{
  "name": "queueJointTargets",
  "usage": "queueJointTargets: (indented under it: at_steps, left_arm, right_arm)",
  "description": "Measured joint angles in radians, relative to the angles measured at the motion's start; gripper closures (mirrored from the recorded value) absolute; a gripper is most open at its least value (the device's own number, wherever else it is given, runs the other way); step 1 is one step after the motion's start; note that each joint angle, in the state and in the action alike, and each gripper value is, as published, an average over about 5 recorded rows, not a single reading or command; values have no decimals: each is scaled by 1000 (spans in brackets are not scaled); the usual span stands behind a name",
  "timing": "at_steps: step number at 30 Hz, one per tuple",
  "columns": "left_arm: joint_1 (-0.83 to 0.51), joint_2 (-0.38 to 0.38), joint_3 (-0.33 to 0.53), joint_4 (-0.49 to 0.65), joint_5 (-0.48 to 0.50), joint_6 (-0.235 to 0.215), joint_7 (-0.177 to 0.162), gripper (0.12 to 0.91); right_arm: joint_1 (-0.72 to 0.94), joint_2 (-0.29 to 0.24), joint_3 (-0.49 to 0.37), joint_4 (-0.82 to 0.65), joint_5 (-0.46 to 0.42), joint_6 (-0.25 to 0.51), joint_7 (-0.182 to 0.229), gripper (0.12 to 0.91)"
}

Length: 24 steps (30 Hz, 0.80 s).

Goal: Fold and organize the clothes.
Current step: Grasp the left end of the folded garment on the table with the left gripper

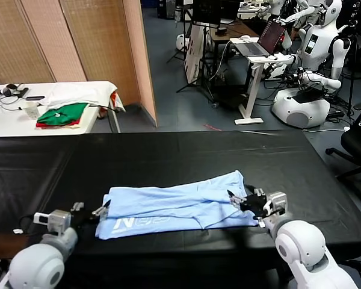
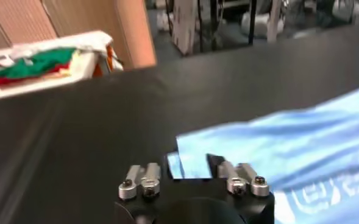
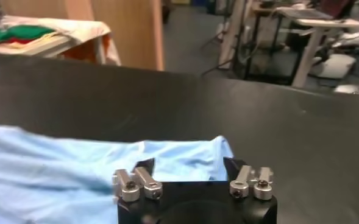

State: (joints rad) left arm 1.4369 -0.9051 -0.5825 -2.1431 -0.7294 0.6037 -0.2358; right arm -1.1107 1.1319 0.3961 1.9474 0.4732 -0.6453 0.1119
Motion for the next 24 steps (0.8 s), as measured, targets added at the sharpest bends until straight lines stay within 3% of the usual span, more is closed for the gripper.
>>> queueJointTargets:
  at_steps: [10,15,18,24]
  left_arm:
    - [-146,-36,70,139,-67,-8,35,123]
    - [-182,-48,85,192,-73,0,47,128]
    - [-195,-52,91,215,-76,5,51,192]
    - [-209,-63,107,251,-71,13,52,471]
  right_arm:
    - [96,45,-22,-157,-25,14,1,124]
    - [119,63,-31,-203,-33,14,-4,212]
    - [128,69,-34,-221,-35,13,-5,243]
    - [134,76,-41,-239,-40,9,-5,258]
